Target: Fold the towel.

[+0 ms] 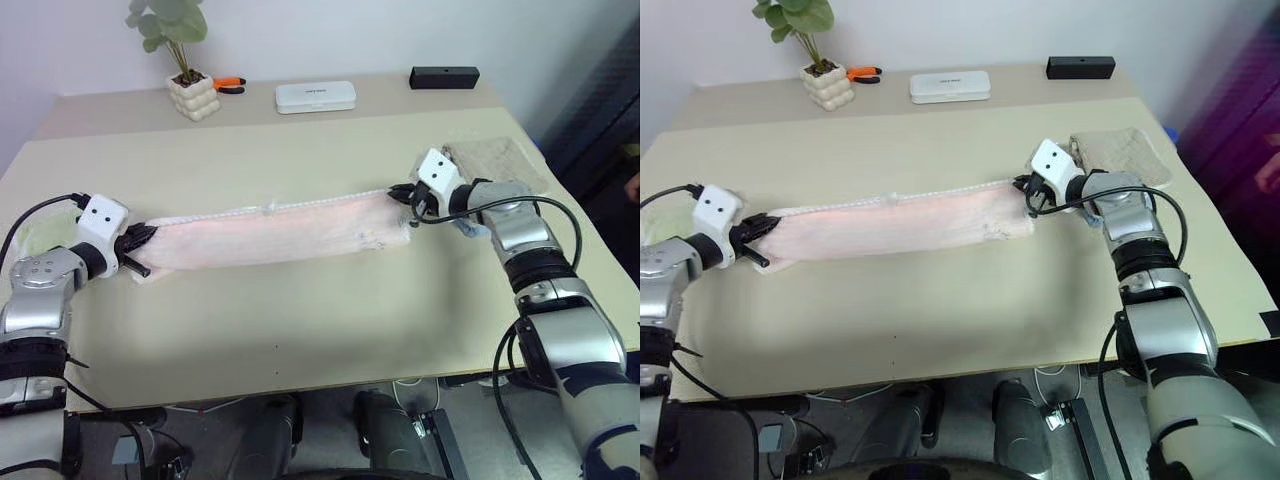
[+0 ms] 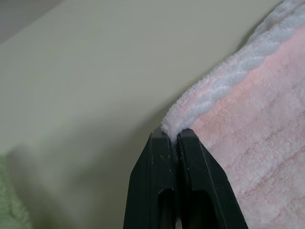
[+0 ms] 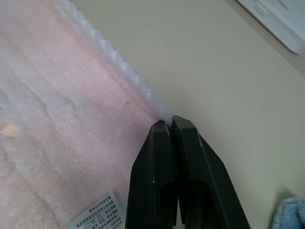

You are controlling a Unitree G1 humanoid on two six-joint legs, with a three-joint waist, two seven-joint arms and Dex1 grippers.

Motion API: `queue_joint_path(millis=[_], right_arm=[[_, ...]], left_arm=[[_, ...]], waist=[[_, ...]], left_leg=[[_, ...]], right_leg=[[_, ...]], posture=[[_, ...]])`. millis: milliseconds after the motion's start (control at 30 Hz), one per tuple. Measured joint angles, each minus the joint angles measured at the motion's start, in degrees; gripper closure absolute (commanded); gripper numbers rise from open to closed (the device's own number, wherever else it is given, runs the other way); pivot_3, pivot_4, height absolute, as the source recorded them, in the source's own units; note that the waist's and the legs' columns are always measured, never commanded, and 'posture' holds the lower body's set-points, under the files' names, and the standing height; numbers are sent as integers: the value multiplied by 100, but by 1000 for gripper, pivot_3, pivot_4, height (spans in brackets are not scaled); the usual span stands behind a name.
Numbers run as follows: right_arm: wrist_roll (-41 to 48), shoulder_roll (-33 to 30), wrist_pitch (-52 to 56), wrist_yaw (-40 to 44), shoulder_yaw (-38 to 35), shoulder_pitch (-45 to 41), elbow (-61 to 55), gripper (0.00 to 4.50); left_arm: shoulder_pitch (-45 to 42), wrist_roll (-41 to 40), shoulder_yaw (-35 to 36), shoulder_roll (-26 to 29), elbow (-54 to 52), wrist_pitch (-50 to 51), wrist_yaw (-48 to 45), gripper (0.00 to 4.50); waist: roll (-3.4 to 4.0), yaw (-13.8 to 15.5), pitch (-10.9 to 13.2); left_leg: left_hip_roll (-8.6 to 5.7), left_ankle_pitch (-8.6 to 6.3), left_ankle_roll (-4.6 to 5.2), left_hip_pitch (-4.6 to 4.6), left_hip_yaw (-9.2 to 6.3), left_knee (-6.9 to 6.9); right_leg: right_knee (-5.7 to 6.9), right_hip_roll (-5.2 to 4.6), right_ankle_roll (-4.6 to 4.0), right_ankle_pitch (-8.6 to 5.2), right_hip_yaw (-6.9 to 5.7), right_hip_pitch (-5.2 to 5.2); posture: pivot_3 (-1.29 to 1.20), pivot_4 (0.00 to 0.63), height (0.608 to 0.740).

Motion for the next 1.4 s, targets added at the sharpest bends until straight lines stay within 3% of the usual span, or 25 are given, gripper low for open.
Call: queue_joint_path(millis=[33,100,233,267,433,567,633,733,933,1100,1333,1400], right_arm=[[-39,19,-39,-82,-2,-43,125,4230],[-76,31,-99,-232,-40,-113,280,3665],[-111,0,-150,-508,-133,-123,318,1651],[-129,-37,-167,-558,-140,-95,256,1211],[-12,-396,112,-638,-444,589,-845,1211],[659,-593,1657,-644,-1082,1639,-2666,20],[1212,-579,2848,-691,-1418,2204,-3859,20],[2481,-288,5196,-1115,-2110,3119,-5822,20],[3782,816,7562,-2284,-2957,3807,-7181,20],[3911,1972,8194,-3494,-3428,3525,-7087,20],[3941,2758,8041,-4624,-4200,2533,-6098,20],[3949,2873,7814,-4878,-4360,2262,-5695,843]], left_arm=[[-22,0,0,-20,88,-50,5,3890],[-29,8,4,-45,261,-120,104,3141],[-17,-34,185,-115,399,-180,512,1105],[-3,-156,333,-156,356,-129,607,1096],[553,-788,1144,-458,-606,282,1034,1096],[1419,-1198,1452,-832,-2019,635,1253,1096],[1761,-1365,1419,-970,-2859,876,1300,1096],[2432,-1379,651,-937,-4437,1182,929,1096],[2483,-1239,-1008,-1201,-5469,1464,457,1096],[2099,-1229,-1381,-1617,-5472,1527,488,1096],[2071,-1246,-1324,-1652,-5453,1526,488,1096],[2079,-1246,-1281,-1651,-5449,1516,504,1096]], waist=[[0,-1,0],[0,-3,0],[0,0,0],[0,0,0],[1,9,0],[0,31,-1],[-1,45,-2],[7,66,-8],[6,56,-9],[7,19,-11],[4,35,-20],[7,27,-25]], left_leg=[[0,0,0,0,0,0],[0,0,0,0,-1,0],[0,0,0,0,-2,1],[0,0,0,0,-2,2],[0,0,0,-1,-2,2],[3,-1,0,-2,-7,8],[5,-1,0,-2,-10,10],[6,-3,3,4,-8,8],[16,-3,3,8,-1,13],[17,-2,3,11,6,14],[18,-2,3,17,6,15],[19,-2,3,23,5,15]], right_leg=[[1,0,0,0,0,0],[3,0,0,0,1,-1],[4,0,1,0,1,-1],[4,0,1,0,1,-1],[3,-2,1,1,5,-1],[7,-2,1,1,7,2],[7,0,-1,2,7,4],[-2,-2,-3,1,15,15],[-5,2,-7,-1,12,21],[-3,11,-6,2,12,18],[-5,15,-8,3,10,27],[-5,17,-9,4,10,32]], posture=[[0,150,733],[0,150,733],[0,150,733],[0,150,733],[0,150,733],[0,150,733],[0,150,733],[0,150,733],[0,150,733],[0,150,733],[0,150,733],[0,150,733]])
